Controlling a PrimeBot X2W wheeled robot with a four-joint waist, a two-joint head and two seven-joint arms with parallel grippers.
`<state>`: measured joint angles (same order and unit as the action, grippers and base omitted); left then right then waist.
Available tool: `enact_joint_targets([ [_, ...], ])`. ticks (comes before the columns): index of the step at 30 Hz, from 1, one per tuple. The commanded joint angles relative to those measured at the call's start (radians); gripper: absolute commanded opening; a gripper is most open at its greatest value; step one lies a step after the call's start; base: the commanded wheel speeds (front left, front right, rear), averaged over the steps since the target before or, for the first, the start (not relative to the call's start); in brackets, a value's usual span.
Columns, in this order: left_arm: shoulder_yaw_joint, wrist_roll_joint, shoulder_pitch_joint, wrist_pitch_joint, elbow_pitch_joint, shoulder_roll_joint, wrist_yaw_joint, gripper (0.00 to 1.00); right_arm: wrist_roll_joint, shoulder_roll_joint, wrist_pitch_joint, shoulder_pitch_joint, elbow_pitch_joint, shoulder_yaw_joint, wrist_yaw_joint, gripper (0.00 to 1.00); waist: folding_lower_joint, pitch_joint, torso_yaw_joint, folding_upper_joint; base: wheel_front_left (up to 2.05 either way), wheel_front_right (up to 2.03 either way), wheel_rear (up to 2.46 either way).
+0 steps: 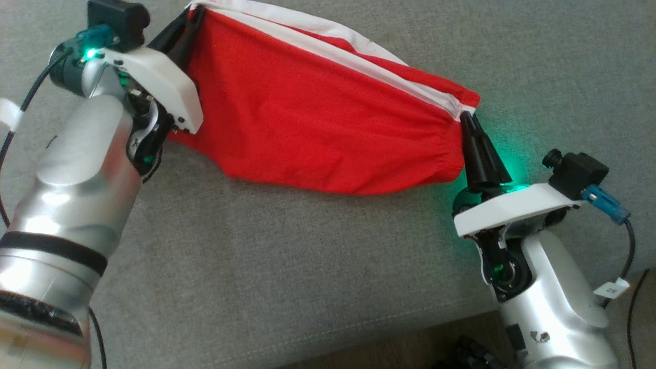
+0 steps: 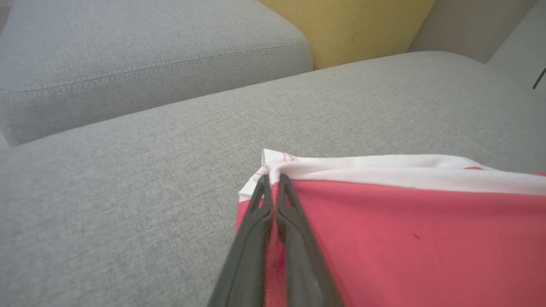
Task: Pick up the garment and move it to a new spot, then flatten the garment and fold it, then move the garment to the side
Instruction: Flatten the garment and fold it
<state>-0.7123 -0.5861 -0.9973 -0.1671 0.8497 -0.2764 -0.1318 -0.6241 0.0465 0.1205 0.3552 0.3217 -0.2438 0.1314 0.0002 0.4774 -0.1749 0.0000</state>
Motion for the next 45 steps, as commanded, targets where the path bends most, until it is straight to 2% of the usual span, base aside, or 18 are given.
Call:
enact_joint_targets([
  [1, 0.016, -0.016, -0.053, -0.019, -0.004, -0.03, 0.001, 1.0, -0.01, 0.004, 0.016, 0.01, -0.026, -0.027, -0.001, 1.0, -0.0002, 0.005, -0.003, 0.0, 0.0, 0.0, 0.0],
  [6, 0.024, -0.049, -0.036, -0.08, 0.046, -0.002, 0.003, 1.0, 0.042, 0.004, 0.039, -0.004, -0.045, -0.017, -0.001, 1.0, -0.0002, -0.016, 0.021, 0.0, 0.0, 0.0, 0.0],
  [10, 0.057, -0.038, 0.026, -0.093, 0.008, 0.026, 0.047, 1.0, 0.114, 0.004, 0.035, -0.047, -0.09, 0.025, -0.001, 1.0, -0.0002, -0.051, 0.055, 0.0, 0.0, 0.0, 0.0],
  [19, 0.255, 0.103, 0.33, -0.094, -0.427, 0.014, 0.247, 1.0, 0.333, 0.008, 0.019, -0.14, -0.267, 0.159, -0.001, 1.0, -0.0002, -0.141, 0.11, 0.0, 0.0, 0.0, 0.0],
  [22, 0.31, 0.148, 0.433, -0.094, -0.555, 0.01, 0.293, 1.0, 0.395, 0.007, 0.009, -0.166, -0.316, 0.2, -0.001, 1.0, -0.0002, -0.174, 0.123, 0.0, 0.0, 0.0, 0.0],
  [25, 0.348, 0.18, 0.533, -0.095, -0.64, 0.003, 0.32, 1.0, 0.445, 0.006, -0.004, -0.192, -0.346, 0.214, -0.001, 1.0, -0.0002, -0.207, 0.13, 0.0, 0.0, 0.0, 0.0],
  [33, 0.381, 0.216, 0.686, -0.095, -0.694, -0.012, 0.351, 1.0, 0.489, 0.005, -0.038, -0.261, -0.369, 0.231, -0.001, 1.0, -0.0002, -0.257, 0.14, 0.0, 0.0, 0.0, 0.0],
  [45, 0.392, 0.224, 0.722, -0.095, -0.675, -0.01, 0.339, 1.0, 0.476, 0.004, -0.056, -0.293, -0.375, 0.233, -0.001, 1.0, -0.0002, -0.275, 0.14, 0.0, 0.0, 0.0, 0.0],
])
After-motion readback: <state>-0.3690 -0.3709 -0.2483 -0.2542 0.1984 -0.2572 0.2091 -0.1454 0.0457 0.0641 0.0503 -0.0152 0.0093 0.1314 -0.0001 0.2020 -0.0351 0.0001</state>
